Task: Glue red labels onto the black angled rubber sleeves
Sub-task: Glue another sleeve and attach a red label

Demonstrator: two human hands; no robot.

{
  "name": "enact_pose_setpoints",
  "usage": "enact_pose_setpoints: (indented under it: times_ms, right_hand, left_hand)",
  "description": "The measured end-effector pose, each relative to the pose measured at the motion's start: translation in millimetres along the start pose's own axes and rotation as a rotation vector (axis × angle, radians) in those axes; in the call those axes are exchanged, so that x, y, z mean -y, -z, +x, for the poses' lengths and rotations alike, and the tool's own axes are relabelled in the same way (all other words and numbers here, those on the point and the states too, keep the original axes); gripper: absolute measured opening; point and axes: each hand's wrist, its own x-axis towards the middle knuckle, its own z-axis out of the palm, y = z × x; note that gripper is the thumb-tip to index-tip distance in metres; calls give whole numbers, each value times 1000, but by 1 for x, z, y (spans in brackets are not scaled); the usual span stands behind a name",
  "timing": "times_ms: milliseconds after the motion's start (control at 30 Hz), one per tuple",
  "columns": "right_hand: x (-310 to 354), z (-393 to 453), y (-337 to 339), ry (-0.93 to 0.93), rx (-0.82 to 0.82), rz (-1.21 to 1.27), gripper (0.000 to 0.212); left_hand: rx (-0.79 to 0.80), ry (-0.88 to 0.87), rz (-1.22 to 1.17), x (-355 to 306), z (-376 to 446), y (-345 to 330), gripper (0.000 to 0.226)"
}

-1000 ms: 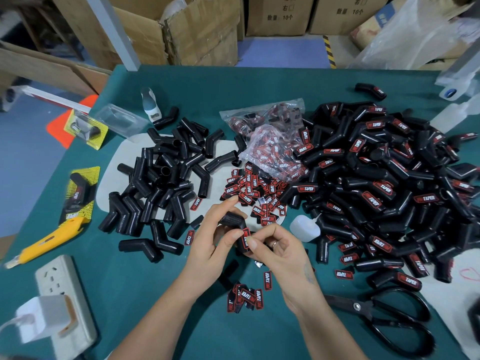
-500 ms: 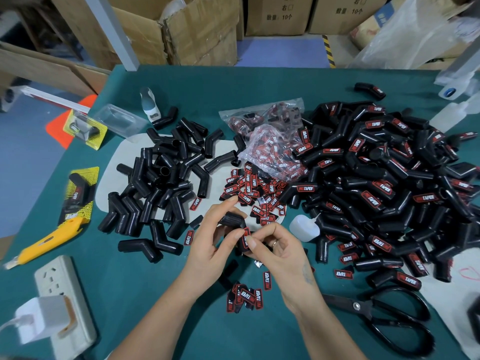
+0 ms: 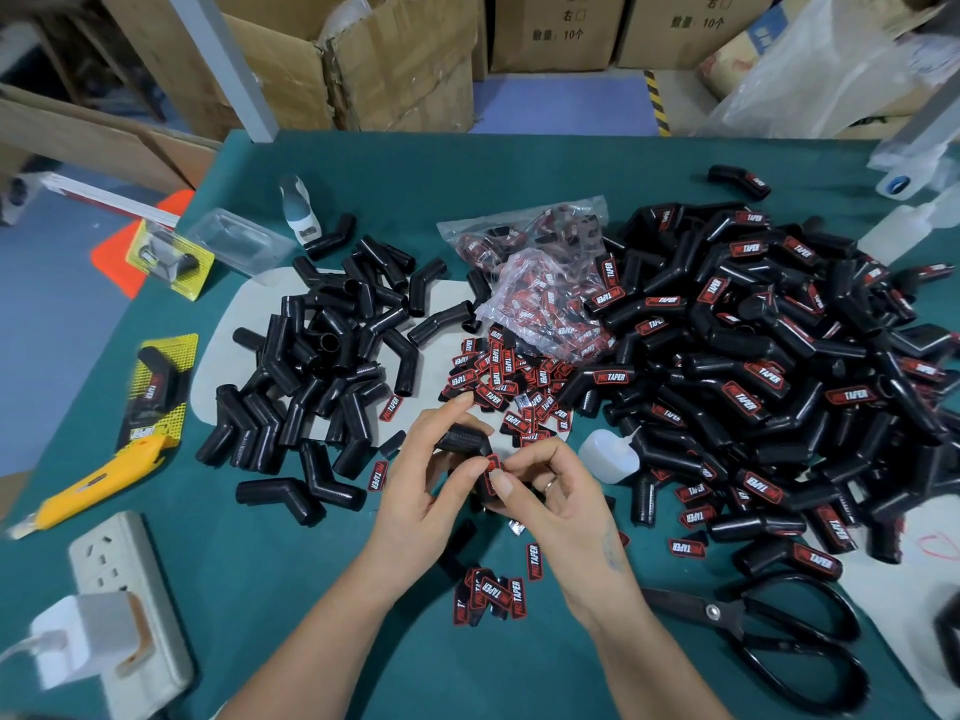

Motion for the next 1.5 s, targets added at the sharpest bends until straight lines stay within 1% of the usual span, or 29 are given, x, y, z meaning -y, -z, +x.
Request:
enact_pose_setpoints:
  times_ms: [100,267,367,533,633,667,800,867,933,1000,1067,1200,1367,1500]
  right_hand:
    - [2,-1,-2,6,-22,92,24]
    - [2,-3,-7,41,-14,87,35]
    - [2,-3,-8,46,-35,101,31]
    - [4,-3,-11,30,-42,118,25]
    - [3,-1,-11,55,-70,131,22]
    - [2,-1,-11,61,-82,142,24]
    - [-3,0,-13,94,-165,108,46]
    - [-4,-1,-15,128,-187,89,42]
    - [-3,-1,-18,154,-200,80,35]
    - [-4,-2,-19,159,-212,80,33]
    - [-5,-2,-19,165,-214,92,33]
    - [-5,-4,-19,187,-212,102,30]
    - [-6,-3,-20,220,-210,97,16]
    - [-6,-4,-19,229,-211,83,14]
  left_hand:
    - [-90,7,-54,-2,-1,-4,58]
    - [-234,75,-130,-4,-3,-8,59]
    - [-285,101,-160,-3,-4,-9,54]
    - [-257,110,-150,-5,-5,-11,44]
    - [-245,110,-134,-8,-6,-12,46]
    - [-243,117,-134,-9,-6,-13,47]
    - [-243,118,-188,-17,-9,-19,49]
    - [-259,90,-208,-22,-9,-23,50]
    - [-286,99,-243,-25,-10,-26,49]
    - [-320,128,-270,-27,-10,-28,51]
    - [-338,111,-267,-29,-10,-30,49]
    - [-343,92,-272,-31,-9,-30,45]
    - [-342,75,-240,-27,-10,-29,54]
    - [-346,122,-299,-24,-12,-27,45]
